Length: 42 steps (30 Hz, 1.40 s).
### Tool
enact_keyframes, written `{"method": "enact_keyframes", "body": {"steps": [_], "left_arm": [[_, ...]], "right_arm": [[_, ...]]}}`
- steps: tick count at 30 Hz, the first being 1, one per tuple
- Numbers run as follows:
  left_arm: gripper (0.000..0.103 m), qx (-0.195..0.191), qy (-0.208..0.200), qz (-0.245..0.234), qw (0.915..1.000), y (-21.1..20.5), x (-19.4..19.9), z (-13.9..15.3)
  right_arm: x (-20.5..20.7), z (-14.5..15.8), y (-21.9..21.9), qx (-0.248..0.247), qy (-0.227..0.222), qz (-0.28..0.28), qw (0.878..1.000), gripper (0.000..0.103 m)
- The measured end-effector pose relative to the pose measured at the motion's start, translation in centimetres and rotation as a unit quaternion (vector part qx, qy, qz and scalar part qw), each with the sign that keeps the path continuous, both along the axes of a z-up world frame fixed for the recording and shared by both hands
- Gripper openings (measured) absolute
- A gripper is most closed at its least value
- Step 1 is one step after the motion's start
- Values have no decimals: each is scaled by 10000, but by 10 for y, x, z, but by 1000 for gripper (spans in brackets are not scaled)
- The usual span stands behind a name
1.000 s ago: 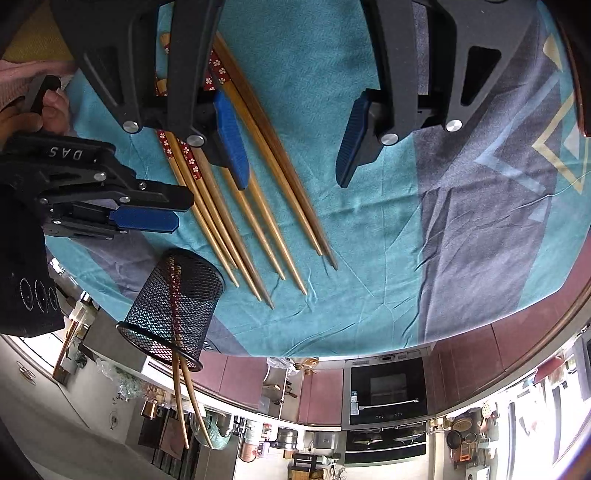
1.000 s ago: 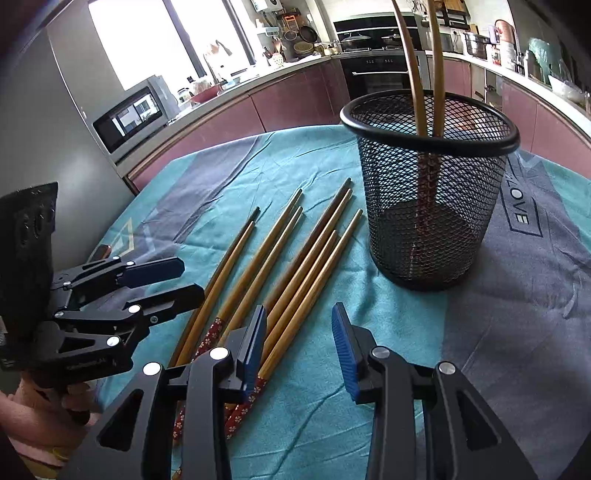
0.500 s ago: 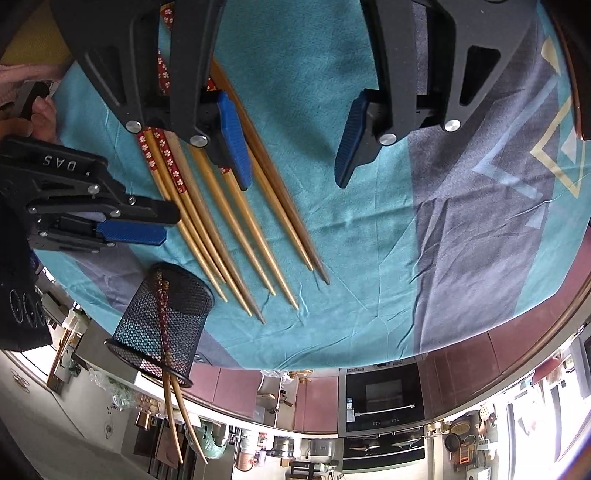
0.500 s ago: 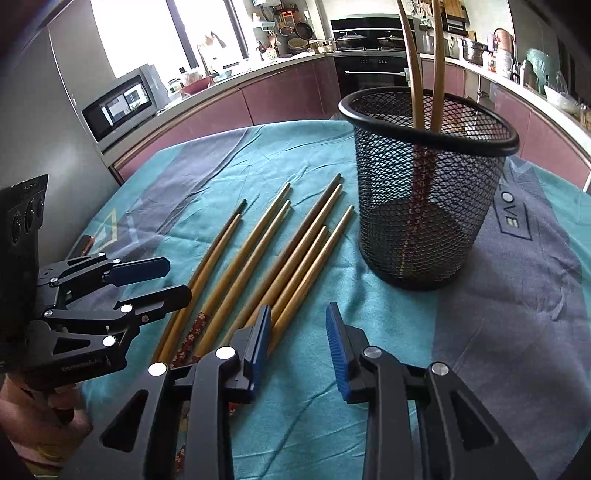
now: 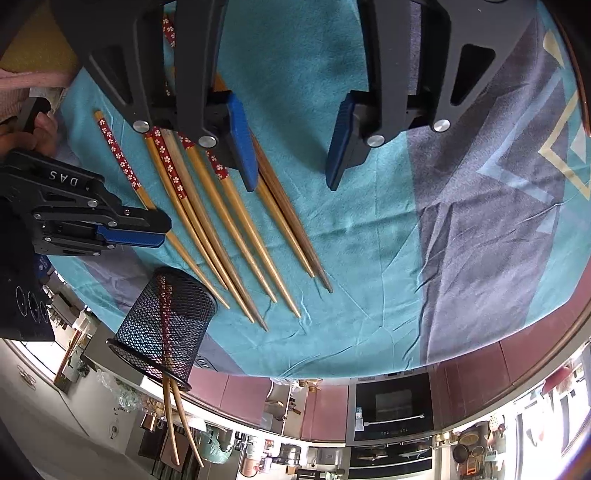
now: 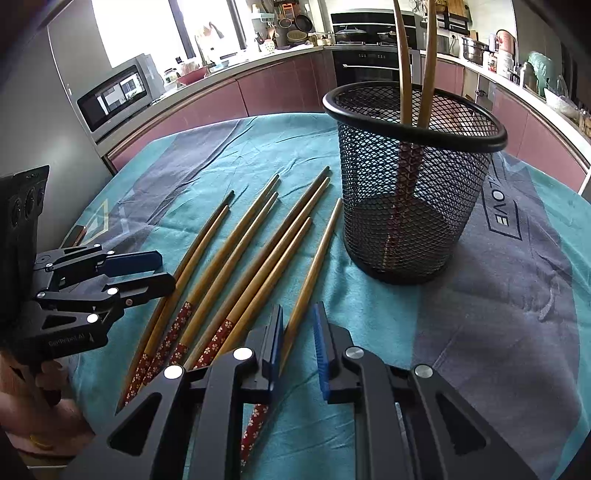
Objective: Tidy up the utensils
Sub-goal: 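Close the right gripper on another wooden chopstick, then raise the chopstick with the right gripper and lower it into the mesh cup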
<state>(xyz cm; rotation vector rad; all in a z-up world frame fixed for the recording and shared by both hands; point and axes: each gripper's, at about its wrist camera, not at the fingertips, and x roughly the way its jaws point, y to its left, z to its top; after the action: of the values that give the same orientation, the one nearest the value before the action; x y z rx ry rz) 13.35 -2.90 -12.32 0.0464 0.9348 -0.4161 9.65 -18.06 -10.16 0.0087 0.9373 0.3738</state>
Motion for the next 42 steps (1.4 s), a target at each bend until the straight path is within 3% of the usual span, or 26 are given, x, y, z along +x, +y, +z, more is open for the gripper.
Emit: {"method": "enact_keyframes", "body": {"steps": [8, 17, 24, 33, 42], "left_arm": [[37, 263, 39, -58, 9996, -6, 5, 0], [18, 588, -40, 87, 9982, -17, 23, -1], [8, 367, -42, 376, 9986, -12, 23, -2], [7, 198, -19, 464, 9987, -2, 15, 5], [7, -356, -270, 185, 9988, 5, 0, 45]], "right_arm": [[3, 0, 3, -125, -43, 9, 9999, 14], [14, -1, 11, -214, -160, -47, 9996, 13], [16, -1, 3, 63, -108, -190, 9997, 5], [5, 9, -8, 318, -194, -140, 9992, 5], [-13, 44, -17, 865, -594, 138, 9944, 5]]}}
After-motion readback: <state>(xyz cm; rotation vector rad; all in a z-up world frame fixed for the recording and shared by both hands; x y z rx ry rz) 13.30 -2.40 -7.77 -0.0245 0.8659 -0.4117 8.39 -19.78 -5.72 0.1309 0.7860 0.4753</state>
